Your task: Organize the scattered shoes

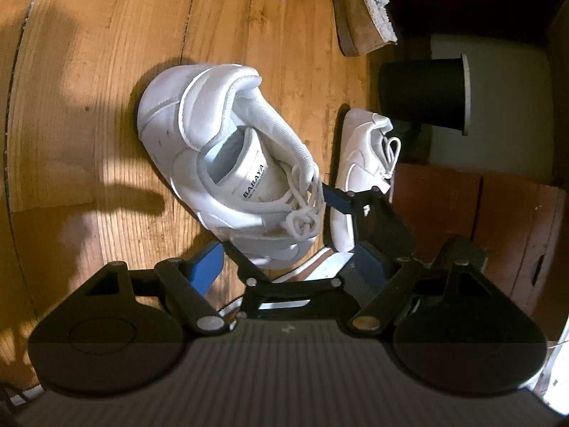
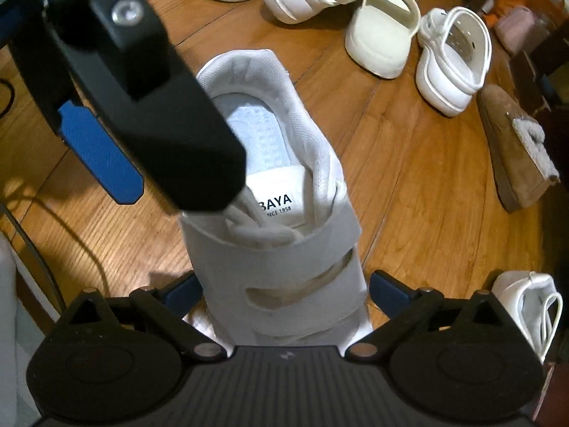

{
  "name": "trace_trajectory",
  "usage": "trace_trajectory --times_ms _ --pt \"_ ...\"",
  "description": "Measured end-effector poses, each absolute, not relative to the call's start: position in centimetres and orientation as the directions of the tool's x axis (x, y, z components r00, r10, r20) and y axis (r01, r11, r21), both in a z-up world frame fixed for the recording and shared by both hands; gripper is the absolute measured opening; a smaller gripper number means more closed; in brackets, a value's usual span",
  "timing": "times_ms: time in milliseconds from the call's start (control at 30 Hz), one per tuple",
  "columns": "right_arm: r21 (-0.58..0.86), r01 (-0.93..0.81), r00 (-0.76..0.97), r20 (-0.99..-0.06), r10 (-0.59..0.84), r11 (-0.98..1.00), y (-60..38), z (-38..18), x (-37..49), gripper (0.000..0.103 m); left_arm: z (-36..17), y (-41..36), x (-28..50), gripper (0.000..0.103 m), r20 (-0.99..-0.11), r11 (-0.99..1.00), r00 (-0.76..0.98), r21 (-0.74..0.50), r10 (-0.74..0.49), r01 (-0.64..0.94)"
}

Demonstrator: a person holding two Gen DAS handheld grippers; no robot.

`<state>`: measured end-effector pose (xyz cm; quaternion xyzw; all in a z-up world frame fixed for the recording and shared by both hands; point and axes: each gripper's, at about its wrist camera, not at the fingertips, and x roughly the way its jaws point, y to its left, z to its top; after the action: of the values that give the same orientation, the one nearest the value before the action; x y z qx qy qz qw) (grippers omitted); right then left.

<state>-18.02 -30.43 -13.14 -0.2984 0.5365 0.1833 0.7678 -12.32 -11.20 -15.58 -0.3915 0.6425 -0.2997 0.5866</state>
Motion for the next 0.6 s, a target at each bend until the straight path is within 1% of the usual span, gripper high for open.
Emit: trace_trajectory --times_ms 67,167,367,467,600 --pt "-0.273 -0.607 0.358 -0.932 -0.050 0.747 -30.2 -13.6 -18.1 0.101 -15.7 -11.2 -12.2 0.080 -0.529 0.526 -0.015 -0.840 -0.849 -0.136" --pt "-0.282 -0.600 0.358 -0.932 -0.064 0.748 -30.1 -14.4 -18.2 0.102 -16.3 -11.1 -12.3 0.080 -0.542 0.540 -0.034 -0.827 -0.840 -0.157" --pt "-0.312 -0.595 0.374 -0.923 -0.089 0.741 -29.8 -15.2 -18.2 0.102 -17.9 -10.7 -12.2 0.084 -0.509 0.513 -0.079 -0.828 -0.857 -0.226" --pt "-0.326 -0.602 0.377 -0.921 -0.100 0.729 -29.4 -15.6 -18.0 0.102 -17.9 -10.5 -12.1 0.087 -0.529 0.533 -0.080 -0.818 -0.845 -0.217" --pt "-0.338 -0.606 0.381 -0.918 -0.111 0.720 -29.0 -15.9 -18.2 0.103 -17.5 -10.7 -12.2 0.088 -0.578 0.584 -0.092 -0.793 -0.811 -0.174"
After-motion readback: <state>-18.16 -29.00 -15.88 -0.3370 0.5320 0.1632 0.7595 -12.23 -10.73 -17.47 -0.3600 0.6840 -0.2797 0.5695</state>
